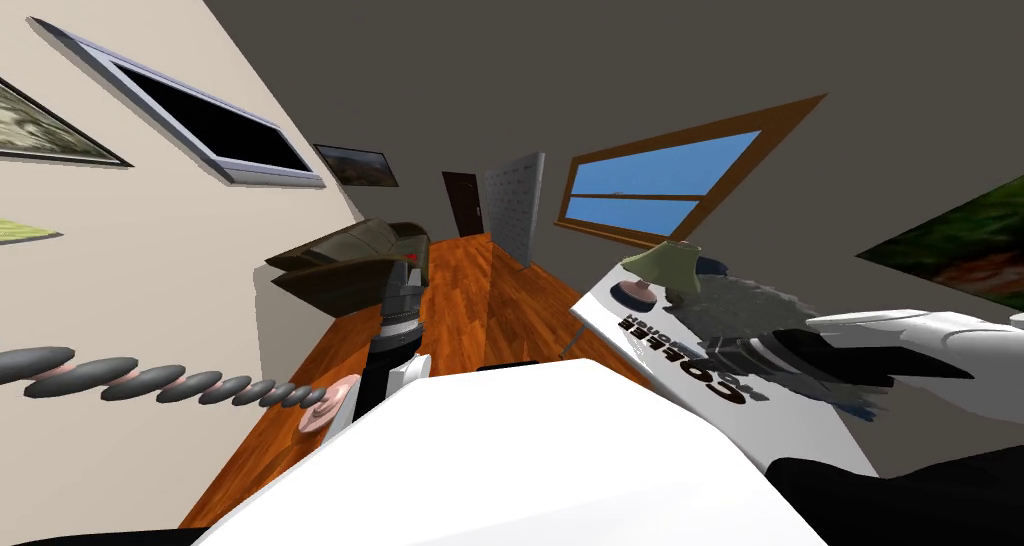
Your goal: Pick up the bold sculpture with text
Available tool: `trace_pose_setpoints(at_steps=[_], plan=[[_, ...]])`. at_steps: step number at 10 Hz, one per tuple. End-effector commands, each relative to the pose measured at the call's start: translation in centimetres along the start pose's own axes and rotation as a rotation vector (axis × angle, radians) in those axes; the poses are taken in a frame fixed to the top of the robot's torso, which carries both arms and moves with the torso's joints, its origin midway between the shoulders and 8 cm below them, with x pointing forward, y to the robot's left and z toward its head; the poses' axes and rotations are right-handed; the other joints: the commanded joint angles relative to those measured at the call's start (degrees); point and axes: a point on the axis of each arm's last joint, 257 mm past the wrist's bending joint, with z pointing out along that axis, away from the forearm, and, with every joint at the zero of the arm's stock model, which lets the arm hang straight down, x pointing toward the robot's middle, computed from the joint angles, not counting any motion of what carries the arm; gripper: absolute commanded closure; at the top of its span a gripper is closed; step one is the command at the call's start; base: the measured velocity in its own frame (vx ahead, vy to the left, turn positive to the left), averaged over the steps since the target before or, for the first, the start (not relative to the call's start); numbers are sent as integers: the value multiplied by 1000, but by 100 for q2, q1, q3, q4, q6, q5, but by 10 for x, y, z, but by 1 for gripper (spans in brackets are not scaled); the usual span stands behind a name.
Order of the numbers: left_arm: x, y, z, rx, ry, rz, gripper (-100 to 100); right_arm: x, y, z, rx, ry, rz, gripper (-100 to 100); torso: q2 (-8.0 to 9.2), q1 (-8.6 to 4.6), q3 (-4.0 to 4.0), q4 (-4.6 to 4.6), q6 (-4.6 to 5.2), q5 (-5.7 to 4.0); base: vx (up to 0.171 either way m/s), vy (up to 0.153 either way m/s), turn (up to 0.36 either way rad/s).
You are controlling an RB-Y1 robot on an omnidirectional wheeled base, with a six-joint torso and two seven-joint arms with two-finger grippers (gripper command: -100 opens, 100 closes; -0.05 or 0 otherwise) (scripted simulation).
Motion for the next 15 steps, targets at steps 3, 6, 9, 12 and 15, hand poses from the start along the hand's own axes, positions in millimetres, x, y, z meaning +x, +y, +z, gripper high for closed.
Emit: trace_pose_setpoints(at_steps=[3, 6, 9, 12, 15], plan=[[0, 0, 0, 0, 0, 0, 0, 9, 6, 9, -44, 93, -88, -100, -2, 1, -1, 0, 4, 1, 18, 22, 112], [0, 0, 0, 0, 0, 0, 0, -3, 9, 19, -39, 79, -98, -100, 8, -5, 5, 3, 7, 0, 5, -3, -39], [0, 0, 0, 0, 0, 0, 0, -16, 16, 33, -42, 75, -121, -100, 5, -17, 4, 2, 8, -4, 16, -25, -83], [0, 0, 0, 0, 0, 0, 0, -16, 16, 35, -43, 75, -122, 100, 10, -11, 6, 3, 7, -2, 3, -6, -20], [0, 0, 0, 0, 0, 0, 0, -16, 16, 35, -45, 76, -124, 100, 11, -8, 8, 5, 8, -3, 0, 0, 0]])
